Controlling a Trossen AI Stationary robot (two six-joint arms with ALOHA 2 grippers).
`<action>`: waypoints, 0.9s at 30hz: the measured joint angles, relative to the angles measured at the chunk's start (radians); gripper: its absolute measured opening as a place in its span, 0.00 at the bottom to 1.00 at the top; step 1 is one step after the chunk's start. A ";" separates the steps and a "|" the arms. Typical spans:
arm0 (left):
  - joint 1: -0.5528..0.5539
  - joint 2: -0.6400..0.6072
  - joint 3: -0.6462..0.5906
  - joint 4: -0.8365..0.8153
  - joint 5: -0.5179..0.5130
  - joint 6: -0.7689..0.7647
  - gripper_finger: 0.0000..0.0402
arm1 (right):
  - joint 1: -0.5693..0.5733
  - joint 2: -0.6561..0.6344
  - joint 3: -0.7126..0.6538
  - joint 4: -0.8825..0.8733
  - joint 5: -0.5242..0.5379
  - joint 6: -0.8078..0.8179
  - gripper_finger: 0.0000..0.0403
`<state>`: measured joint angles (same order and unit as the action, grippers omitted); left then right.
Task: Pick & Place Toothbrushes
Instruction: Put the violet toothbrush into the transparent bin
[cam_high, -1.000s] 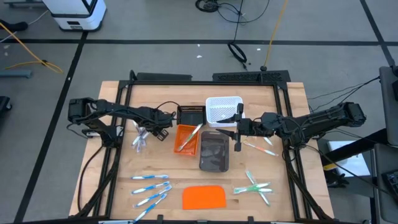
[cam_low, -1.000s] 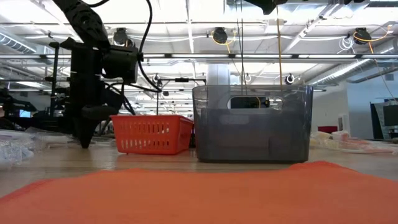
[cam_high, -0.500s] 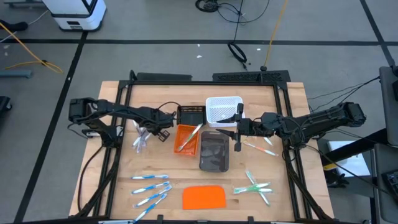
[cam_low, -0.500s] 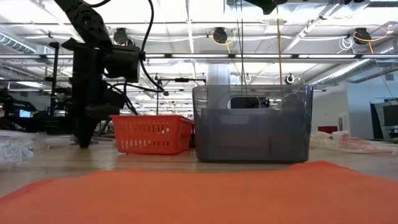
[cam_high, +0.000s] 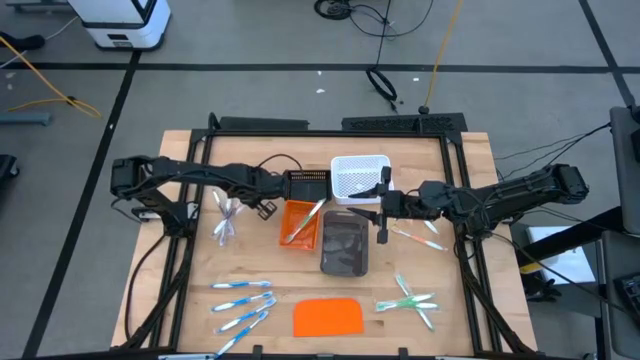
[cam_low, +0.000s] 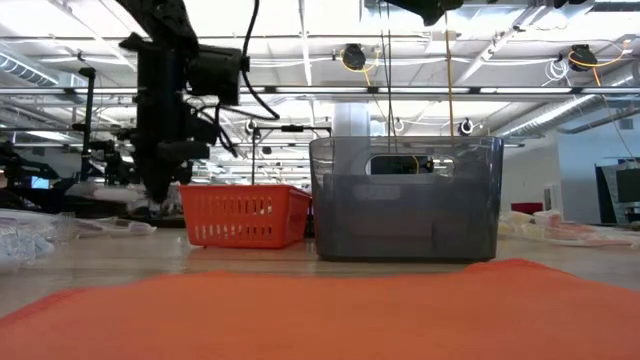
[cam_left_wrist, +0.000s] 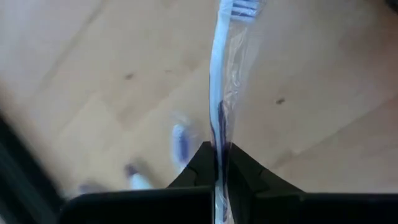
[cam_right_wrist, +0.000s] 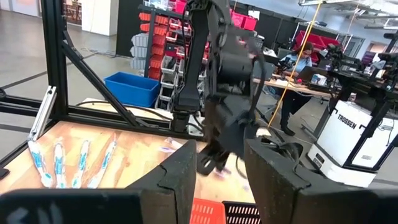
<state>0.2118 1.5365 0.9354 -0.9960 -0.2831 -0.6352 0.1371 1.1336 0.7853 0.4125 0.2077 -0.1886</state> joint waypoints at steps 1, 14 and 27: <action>-0.001 -0.002 0.017 -0.016 -0.007 0.003 0.03 | 0.000 0.000 0.000 -0.002 0.000 0.004 0.31; -0.069 -0.121 0.158 0.088 -0.049 0.108 0.03 | 0.000 0.000 0.000 -0.007 0.003 0.008 0.31; -0.200 -0.175 0.162 0.509 0.003 0.302 0.01 | 0.000 0.000 0.000 -0.041 0.004 0.035 0.31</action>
<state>0.0114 1.3613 1.0977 -0.4872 -0.2806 -0.3332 0.1370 1.1339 0.7853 0.3712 0.2115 -0.1532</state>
